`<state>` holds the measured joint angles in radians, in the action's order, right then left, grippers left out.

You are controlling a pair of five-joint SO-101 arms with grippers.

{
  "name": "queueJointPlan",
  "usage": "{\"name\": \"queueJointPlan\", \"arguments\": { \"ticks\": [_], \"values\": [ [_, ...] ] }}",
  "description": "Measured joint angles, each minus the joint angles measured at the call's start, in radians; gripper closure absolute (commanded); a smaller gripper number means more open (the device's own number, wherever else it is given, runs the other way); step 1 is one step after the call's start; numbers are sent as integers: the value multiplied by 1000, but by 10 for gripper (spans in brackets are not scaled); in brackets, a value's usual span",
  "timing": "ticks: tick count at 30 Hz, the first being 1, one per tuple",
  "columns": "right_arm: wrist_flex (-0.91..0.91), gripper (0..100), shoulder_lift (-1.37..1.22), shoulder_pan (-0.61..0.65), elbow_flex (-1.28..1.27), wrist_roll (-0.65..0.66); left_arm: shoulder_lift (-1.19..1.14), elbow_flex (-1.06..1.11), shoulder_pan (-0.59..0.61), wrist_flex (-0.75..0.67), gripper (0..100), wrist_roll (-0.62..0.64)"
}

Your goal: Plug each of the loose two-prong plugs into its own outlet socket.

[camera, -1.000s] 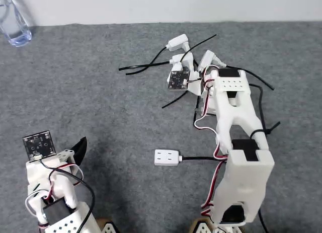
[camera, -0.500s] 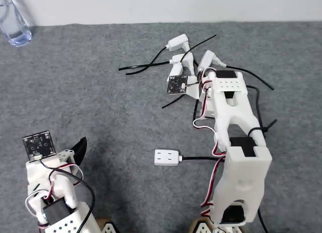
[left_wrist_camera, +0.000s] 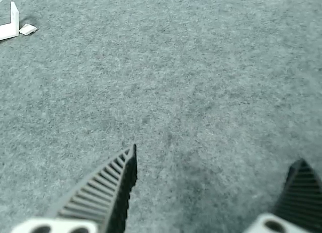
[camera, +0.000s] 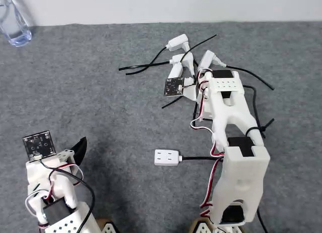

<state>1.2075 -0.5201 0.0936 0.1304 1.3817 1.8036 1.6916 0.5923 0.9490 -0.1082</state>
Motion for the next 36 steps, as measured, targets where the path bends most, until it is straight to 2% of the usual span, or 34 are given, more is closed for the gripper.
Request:
{"name": "queueJointPlan", "arguments": {
  "ticks": [9, 24, 30, 36],
  "values": [
    [68, 798, -38, 15, -2, -2, 0, 0, 0, 0, 570, 0],
    [68, 826, -86, 12, 51, 3, 0, 0, -2, 0, 570, 0],
    [68, 825, -86, 0, 52, 86, 0, 0, -2, 0, 570, 0],
    [129, 828, -89, -12, 75, 232, 0, 0, -2, 0, 570, 0]
  ]
}}
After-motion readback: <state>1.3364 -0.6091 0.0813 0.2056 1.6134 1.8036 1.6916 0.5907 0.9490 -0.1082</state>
